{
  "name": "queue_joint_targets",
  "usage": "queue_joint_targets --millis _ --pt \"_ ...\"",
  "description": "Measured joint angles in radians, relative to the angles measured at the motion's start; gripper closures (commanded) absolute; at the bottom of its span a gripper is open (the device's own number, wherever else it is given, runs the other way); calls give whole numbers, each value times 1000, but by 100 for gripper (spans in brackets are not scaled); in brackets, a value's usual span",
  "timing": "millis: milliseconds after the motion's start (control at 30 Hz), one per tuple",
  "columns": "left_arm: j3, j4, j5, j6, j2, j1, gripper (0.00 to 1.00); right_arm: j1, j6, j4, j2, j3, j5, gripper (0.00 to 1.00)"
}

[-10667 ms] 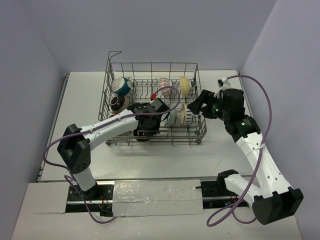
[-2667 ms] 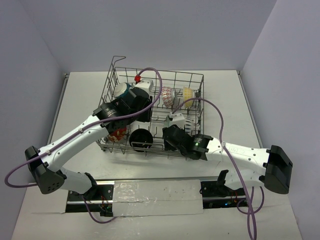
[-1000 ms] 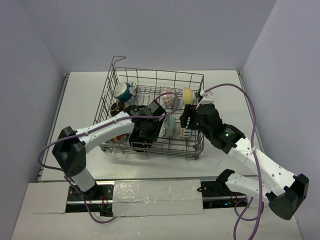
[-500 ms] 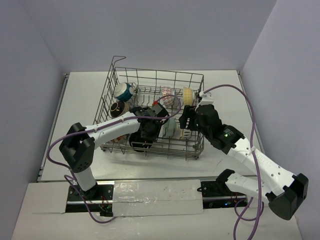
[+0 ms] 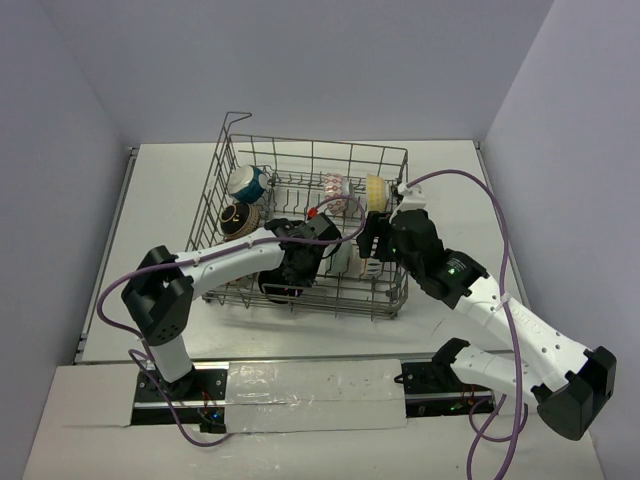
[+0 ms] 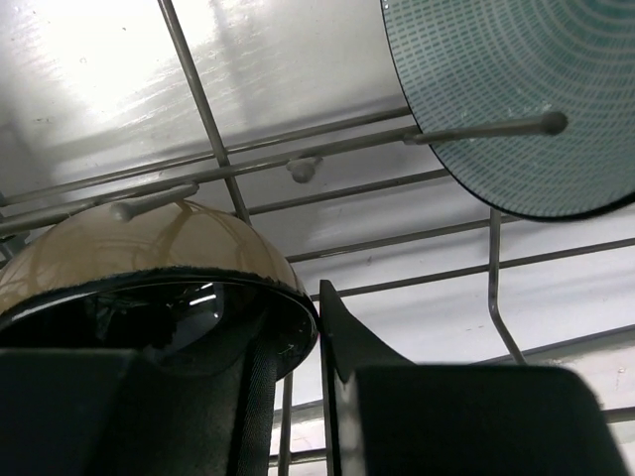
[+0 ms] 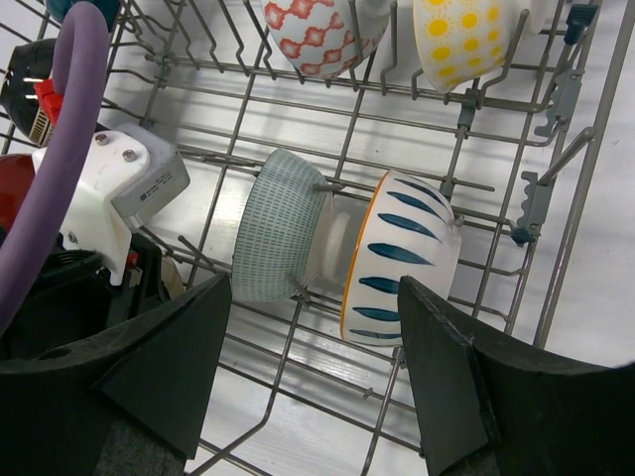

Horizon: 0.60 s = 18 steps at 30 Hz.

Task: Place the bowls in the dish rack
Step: Pick up the bowl from the dish rack.

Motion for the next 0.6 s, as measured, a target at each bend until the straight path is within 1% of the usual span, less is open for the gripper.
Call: queue_joint_targets --millis 167,433,600 --pt "26 -42 -27 0 4 -20 100 0 2 0 0 -1 0 24" --pt "145 -177 -73 -20 26 -57 100 -5 3 6 0 -1 1 24" --pt "193 -215 -91 -23 26 -60 100 -7 6 7 0 -1 1 24"
